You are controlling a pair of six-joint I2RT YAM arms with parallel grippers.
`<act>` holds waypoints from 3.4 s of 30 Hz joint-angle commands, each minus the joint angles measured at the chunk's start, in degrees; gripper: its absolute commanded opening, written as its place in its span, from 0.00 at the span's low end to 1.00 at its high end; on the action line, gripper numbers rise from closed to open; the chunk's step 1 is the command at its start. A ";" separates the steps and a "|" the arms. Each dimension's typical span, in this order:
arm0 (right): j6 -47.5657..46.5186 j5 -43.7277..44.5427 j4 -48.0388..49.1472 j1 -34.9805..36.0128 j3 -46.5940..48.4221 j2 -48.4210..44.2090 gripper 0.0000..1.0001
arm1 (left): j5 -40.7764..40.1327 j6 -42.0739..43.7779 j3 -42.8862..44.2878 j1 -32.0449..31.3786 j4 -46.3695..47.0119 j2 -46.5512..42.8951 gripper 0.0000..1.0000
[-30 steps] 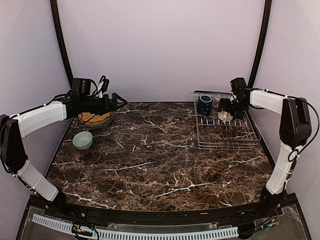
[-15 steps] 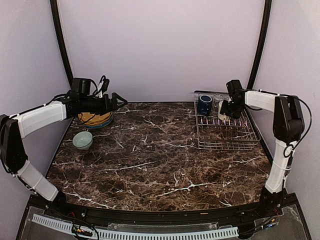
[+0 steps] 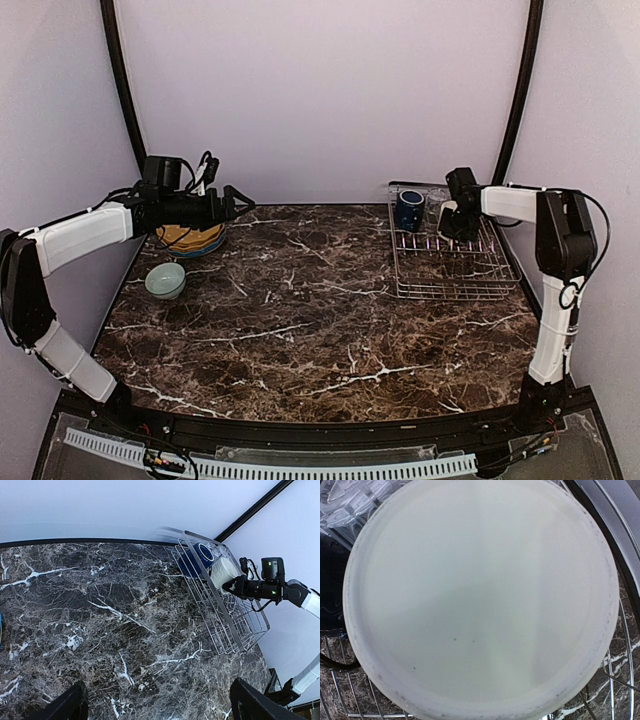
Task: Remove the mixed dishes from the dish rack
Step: Grab the cup from the dish rack, then pass from the right arm to the left
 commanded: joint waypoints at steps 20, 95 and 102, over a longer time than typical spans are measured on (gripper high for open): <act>-3.22 4.66 -1.29 -0.22 6.05 0.81 0.45 | 2.51 -1.16 0.96 0.16 -0.19 1.17 0.97; 20.43 -47.98 66.07 28.77 -19.01 -19.05 0.00 | 29.75 -42.29 -11.59 -4.94 68.81 10.76 0.94; 22.23 -48.54 68.94 31.00 -17.73 -15.36 0.00 | 29.40 -43.65 -11.60 -4.94 69.51 11.87 0.90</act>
